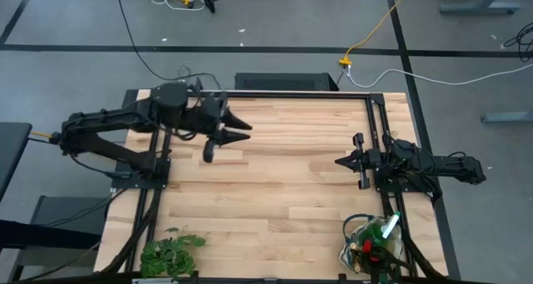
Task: Pick & Place Garden tools in Gardening bag
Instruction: Return to Home Position
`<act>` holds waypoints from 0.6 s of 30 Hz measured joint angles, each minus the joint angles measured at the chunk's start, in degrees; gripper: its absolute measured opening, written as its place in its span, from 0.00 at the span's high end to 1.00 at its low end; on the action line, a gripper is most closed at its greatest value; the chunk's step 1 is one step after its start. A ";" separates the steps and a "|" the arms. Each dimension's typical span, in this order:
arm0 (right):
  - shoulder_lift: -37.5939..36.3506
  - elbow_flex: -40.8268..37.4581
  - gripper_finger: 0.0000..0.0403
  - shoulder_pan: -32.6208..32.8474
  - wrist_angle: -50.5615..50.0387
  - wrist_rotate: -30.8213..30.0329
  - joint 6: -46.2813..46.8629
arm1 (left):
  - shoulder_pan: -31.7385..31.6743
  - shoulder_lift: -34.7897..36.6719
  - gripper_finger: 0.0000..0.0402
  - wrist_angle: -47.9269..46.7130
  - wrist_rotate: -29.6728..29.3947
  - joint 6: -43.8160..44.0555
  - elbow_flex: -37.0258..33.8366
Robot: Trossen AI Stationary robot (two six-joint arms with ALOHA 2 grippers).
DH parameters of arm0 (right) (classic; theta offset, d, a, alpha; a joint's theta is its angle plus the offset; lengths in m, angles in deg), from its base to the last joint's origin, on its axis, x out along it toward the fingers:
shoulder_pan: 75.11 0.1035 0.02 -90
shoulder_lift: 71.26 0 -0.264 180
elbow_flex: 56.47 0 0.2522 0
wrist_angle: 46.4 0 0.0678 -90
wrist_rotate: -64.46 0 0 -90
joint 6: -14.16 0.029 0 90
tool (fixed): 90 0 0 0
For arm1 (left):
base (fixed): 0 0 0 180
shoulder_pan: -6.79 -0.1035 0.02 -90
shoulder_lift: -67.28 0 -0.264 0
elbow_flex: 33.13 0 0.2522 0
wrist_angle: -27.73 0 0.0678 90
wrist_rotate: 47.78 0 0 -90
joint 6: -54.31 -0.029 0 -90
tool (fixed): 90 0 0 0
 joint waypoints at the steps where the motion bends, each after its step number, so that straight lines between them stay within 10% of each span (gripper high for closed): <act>1: 0.00 0.00 1.00 0.00 0.02 -0.02 -0.02 | 0.23 1.08 0.71 1.31 0.02 0.02 -1.68; 18: 0.00 0.00 1.00 0.00 0.02 -0.02 0.00 | 1.22 19.87 0.71 16.47 0.17 0.06 -26.52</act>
